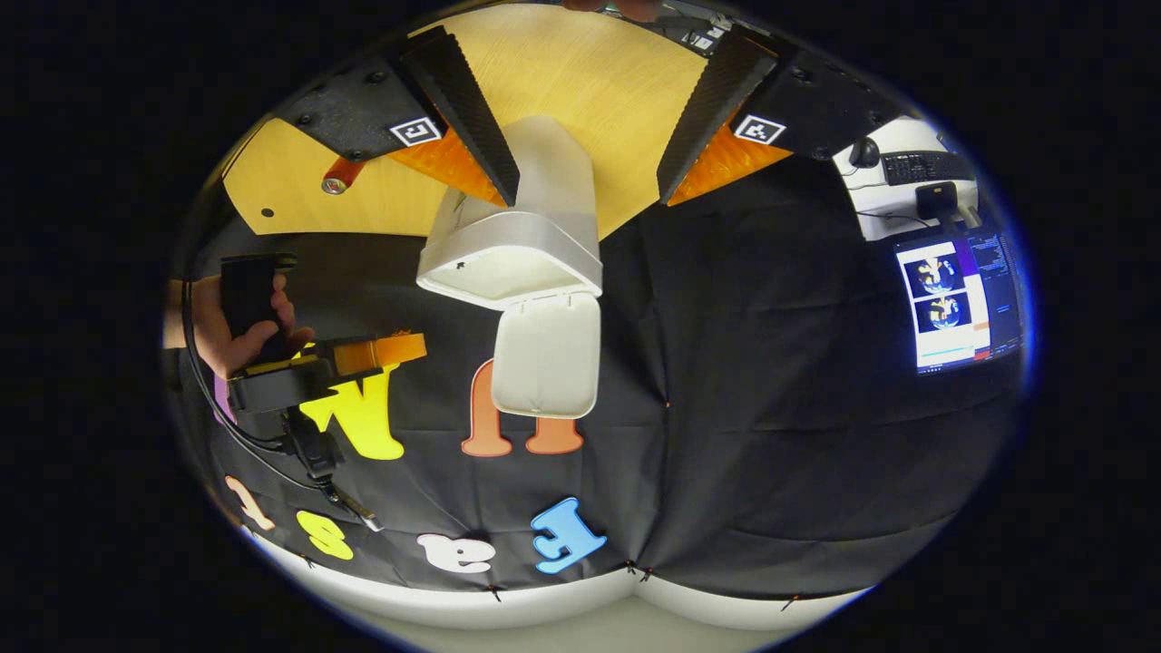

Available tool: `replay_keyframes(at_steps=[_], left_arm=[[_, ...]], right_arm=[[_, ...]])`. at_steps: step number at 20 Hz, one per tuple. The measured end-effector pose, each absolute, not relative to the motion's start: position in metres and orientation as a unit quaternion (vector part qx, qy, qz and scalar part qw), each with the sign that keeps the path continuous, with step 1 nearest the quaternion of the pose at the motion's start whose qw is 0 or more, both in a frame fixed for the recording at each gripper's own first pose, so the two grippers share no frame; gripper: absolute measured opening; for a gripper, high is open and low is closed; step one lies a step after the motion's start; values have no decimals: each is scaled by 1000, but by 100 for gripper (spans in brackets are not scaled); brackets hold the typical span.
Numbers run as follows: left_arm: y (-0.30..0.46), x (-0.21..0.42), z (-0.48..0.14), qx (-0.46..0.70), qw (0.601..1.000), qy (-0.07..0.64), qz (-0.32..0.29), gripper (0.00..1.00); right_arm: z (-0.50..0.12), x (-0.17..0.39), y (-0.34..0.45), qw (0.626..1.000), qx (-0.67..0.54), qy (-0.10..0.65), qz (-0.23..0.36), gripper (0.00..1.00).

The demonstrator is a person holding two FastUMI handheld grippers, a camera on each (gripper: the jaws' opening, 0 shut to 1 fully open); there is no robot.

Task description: Press the lid of the desktop garbage bin to open it, pick up the crumpled paper on the desktop and throw it into the bin, then pick up the pop can on the desktop and drop it into the bin, and finally close the garbage bin lid.

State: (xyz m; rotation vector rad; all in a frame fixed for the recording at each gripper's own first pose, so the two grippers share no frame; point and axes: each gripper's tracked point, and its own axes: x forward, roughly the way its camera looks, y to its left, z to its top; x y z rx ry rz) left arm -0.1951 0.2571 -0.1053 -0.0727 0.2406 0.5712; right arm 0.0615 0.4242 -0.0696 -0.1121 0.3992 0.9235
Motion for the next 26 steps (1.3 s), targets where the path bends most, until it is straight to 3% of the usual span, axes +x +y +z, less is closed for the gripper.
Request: replay_keyframes(at_steps=[8,14,18,20,26], left_arm=[[290,-232,-110,-38,934,129,330,100],[281,-236,-112,-43,938,128,318,100],[273,-230,-109,-34,944,123,305,100],[265,-222,-106,-28,949,120,291,100],[231,-195,-97,-8,970,93,226,100]], right_arm=[[-118,66,493,858,-88,214,458,39],[-139,70,500,858,-110,224,449,37],[-139,65,497,856,-119,218,454,47],[-136,63,491,857,-115,219,452,62],[-91,58,444,882,-72,187,426,78]])
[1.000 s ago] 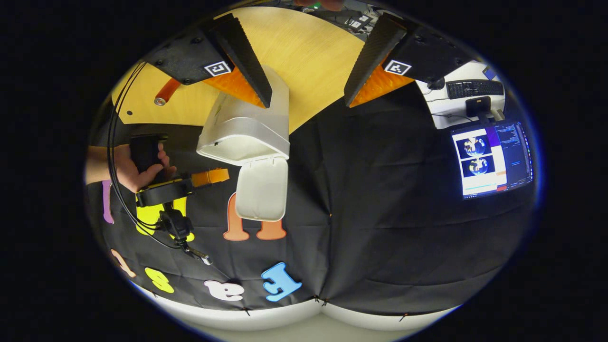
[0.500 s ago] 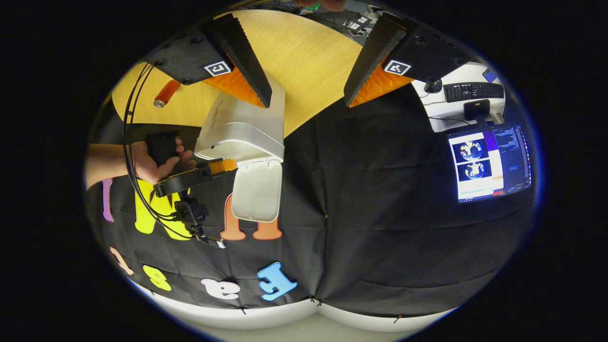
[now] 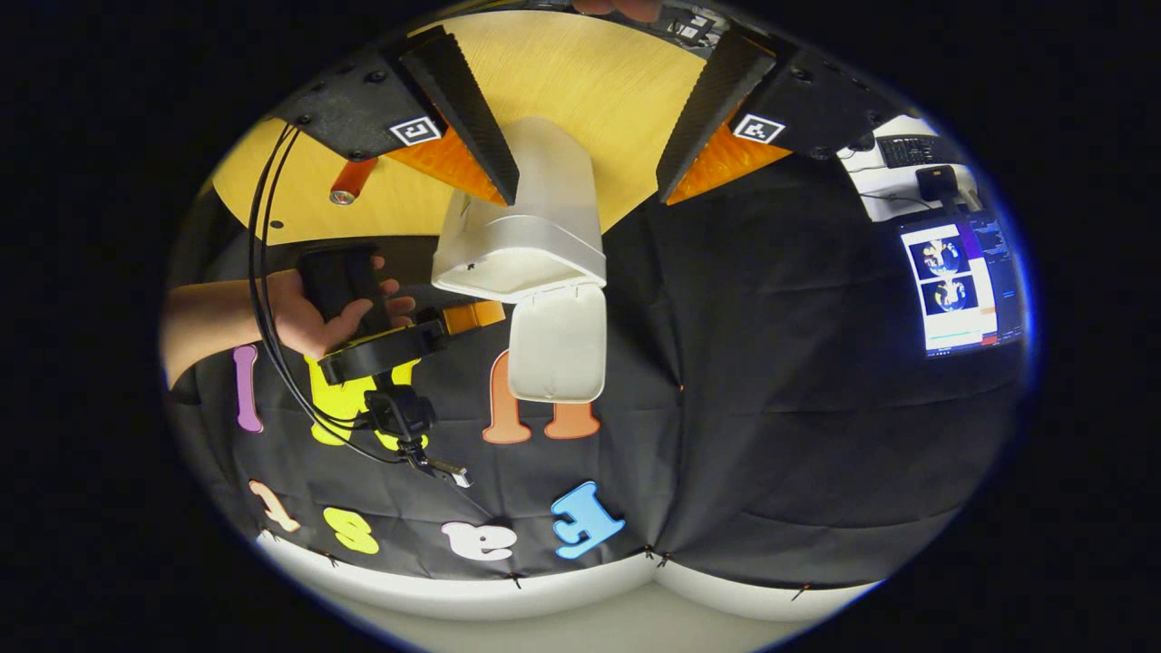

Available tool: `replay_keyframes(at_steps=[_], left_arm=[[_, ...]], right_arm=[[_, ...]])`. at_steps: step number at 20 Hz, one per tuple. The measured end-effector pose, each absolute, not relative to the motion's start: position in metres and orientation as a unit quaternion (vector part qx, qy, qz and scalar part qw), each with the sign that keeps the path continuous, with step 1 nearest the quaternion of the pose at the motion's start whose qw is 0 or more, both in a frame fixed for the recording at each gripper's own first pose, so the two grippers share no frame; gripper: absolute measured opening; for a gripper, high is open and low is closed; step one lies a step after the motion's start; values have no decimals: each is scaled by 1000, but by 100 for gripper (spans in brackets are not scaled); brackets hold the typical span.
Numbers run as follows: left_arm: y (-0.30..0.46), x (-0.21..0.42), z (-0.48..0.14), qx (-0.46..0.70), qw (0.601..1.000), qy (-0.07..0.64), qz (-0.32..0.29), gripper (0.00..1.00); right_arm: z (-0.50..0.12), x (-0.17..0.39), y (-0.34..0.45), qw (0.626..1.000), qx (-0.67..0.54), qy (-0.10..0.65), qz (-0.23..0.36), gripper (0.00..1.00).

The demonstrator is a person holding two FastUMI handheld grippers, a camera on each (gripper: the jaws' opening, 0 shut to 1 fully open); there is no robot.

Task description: Press the lid of the desktop garbage bin to open it, pick up the crumpled paper on the desktop and throw it into the bin, then pick up the pop can on the desktop and drop it into the bin, and finally close the garbage bin lid.

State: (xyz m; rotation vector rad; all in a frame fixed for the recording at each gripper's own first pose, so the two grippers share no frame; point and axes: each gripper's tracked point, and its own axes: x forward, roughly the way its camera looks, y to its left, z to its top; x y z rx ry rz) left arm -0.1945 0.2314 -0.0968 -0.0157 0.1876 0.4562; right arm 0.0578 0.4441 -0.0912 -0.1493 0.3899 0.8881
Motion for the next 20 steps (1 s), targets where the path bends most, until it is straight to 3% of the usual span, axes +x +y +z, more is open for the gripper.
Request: replay_keyframes(at_steps=[7,15,20], left_arm=[[173,-157,-95,-1,988,72,138,100],[72,-100,-124,5,997,75,19,100],[21,-65,-168,7,995,96,-18,100]], right_arm=[[-46,55,334,922,-30,155,352,93],[-48,41,131,966,-22,140,215,94],[-73,24,21,978,-40,163,123,94]])
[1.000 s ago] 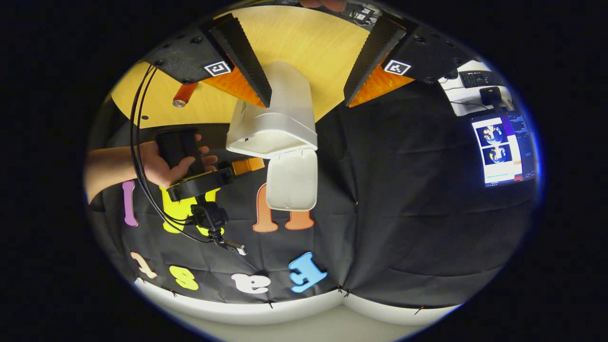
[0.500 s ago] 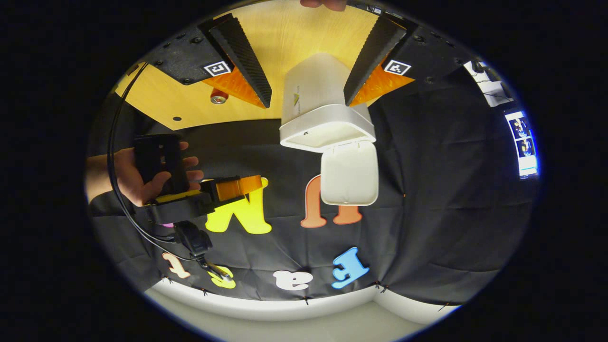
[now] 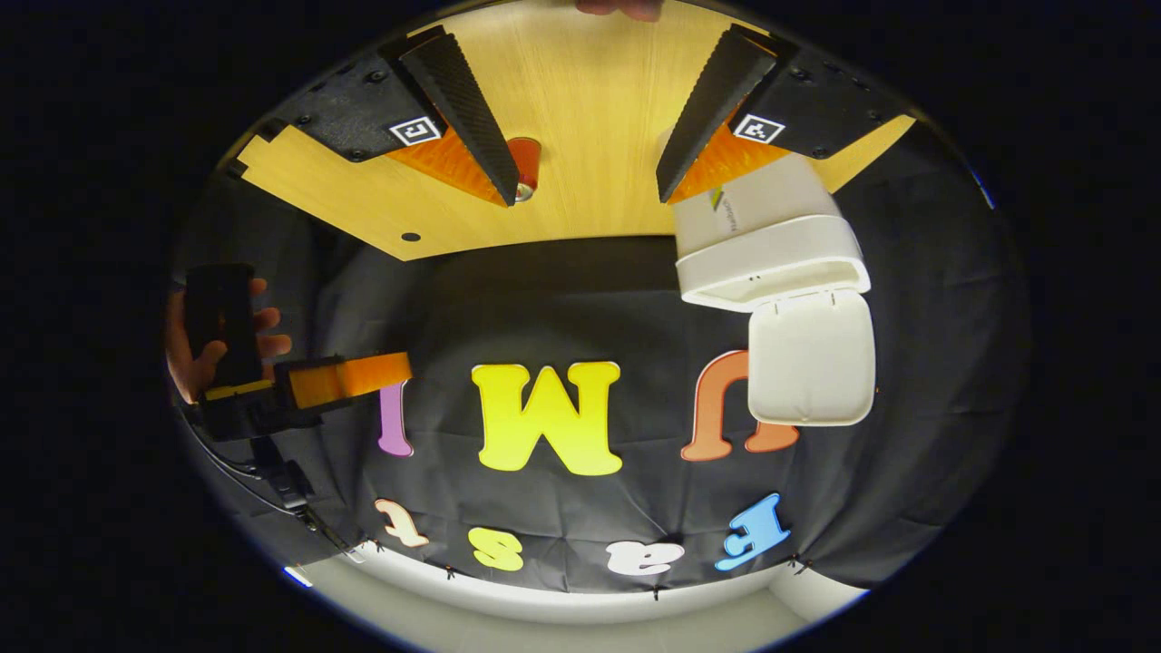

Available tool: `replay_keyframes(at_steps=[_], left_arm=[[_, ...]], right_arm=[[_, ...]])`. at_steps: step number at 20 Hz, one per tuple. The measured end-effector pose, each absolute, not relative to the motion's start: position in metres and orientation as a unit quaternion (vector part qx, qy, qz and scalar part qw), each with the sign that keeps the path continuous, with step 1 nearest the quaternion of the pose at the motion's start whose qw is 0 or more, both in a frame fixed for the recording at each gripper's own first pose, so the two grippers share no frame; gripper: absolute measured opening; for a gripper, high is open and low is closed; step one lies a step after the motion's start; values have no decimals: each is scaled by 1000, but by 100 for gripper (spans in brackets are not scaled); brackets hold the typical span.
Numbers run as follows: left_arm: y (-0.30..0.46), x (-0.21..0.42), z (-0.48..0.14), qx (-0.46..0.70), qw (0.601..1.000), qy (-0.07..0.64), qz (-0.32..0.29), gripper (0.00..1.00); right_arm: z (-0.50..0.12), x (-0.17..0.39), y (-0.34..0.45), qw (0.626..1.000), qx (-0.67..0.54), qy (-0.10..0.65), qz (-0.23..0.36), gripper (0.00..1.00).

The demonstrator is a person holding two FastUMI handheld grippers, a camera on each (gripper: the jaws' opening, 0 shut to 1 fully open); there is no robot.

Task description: Press the lid of the desktop garbage bin to open it, pick up the crumpled paper on the desktop and throw it into the bin, then pick up the pop can on the desktop and drop it into the bin, and finally close the garbage bin lid.

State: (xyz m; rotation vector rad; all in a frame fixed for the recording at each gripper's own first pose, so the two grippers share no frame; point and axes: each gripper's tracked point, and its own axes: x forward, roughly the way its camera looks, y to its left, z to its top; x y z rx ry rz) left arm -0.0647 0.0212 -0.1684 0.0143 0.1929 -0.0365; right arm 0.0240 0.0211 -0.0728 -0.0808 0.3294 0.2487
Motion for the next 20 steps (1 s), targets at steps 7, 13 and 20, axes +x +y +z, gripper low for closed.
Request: replay_keyframes(at_steps=[7,13,20], left_arm=[[-32,-11,-242,7,990,130,-52,100],[-54,27,-298,-13,984,170,-51,100],[-59,60,-349,-5,977,205,-61,100]], right_arm=[[-123,-24,-65,971,-43,232,46,94],[-135,-35,-117,965,-50,257,-2,94],[-161,-52,-132,952,-62,298,-14,94]])
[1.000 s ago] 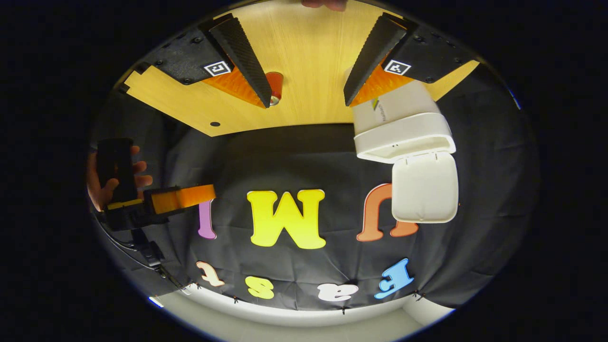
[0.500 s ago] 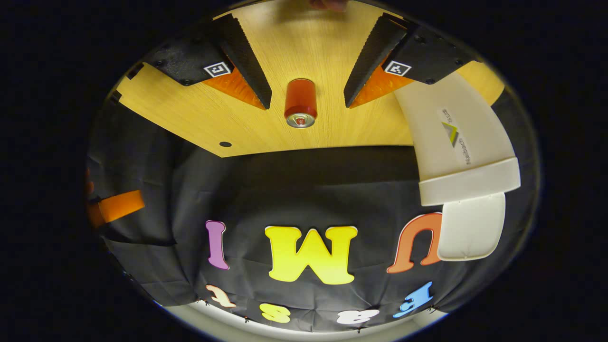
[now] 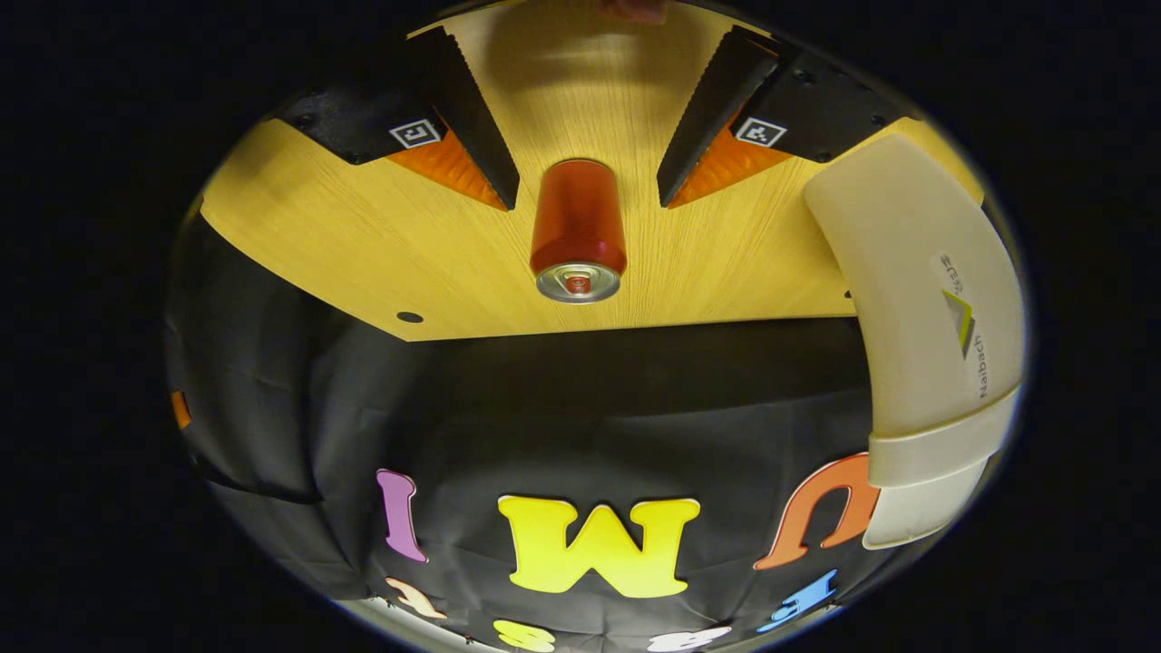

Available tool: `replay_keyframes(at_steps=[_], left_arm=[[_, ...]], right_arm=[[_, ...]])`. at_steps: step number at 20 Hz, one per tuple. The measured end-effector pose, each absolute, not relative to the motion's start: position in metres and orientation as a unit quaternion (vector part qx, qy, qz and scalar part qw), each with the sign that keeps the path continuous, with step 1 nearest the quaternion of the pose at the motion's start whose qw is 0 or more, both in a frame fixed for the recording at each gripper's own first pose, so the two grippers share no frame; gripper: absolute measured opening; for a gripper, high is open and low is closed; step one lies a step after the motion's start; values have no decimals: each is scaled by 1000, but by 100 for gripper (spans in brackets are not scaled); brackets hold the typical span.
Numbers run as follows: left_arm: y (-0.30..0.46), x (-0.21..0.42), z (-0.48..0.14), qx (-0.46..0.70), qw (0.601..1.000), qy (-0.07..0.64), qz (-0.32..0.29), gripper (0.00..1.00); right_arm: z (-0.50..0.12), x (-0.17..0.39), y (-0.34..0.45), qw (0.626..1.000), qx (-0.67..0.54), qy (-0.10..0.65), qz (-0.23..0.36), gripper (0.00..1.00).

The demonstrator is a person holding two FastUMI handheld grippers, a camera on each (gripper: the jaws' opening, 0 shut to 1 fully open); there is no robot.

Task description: Press the lid of the desktop garbage bin to open it, pick up the crumpled paper on the desktop and throw it into the bin, then pick up the pop can on the desktop and drop it into the bin, and finally close the garbage bin lid.

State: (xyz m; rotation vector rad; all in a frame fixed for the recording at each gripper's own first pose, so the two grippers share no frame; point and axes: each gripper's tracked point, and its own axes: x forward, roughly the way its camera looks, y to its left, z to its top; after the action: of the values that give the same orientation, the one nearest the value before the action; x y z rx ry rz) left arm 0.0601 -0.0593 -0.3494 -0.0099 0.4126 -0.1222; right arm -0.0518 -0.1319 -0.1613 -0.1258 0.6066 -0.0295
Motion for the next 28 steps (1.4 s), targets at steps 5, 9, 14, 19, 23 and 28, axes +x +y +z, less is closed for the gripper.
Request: replay_keyframes(at_steps=[5,9,14,19,23,28], left_arm=[[-62,75,-369,-5,974,216,-69,100],[-64,87,-369,-13,973,219,-73,100],[-61,108,-376,-13,969,236,-71,100],[-65,120,-381,-22,964,255,-79,100],[-67,118,-376,-23,963,258,-80,87],[-55,111,-329,-13,971,227,-71,86]], right_arm=[[-174,-55,-130,946,-56,318,-15,94],[-183,-53,-118,943,-49,328,-8,94],[-189,-46,-105,940,-47,338,0,94],[-185,-39,-98,941,-50,336,3,94],[-180,-34,-95,943,-54,327,7,94],[-174,-35,-89,949,-46,312,12,94]])
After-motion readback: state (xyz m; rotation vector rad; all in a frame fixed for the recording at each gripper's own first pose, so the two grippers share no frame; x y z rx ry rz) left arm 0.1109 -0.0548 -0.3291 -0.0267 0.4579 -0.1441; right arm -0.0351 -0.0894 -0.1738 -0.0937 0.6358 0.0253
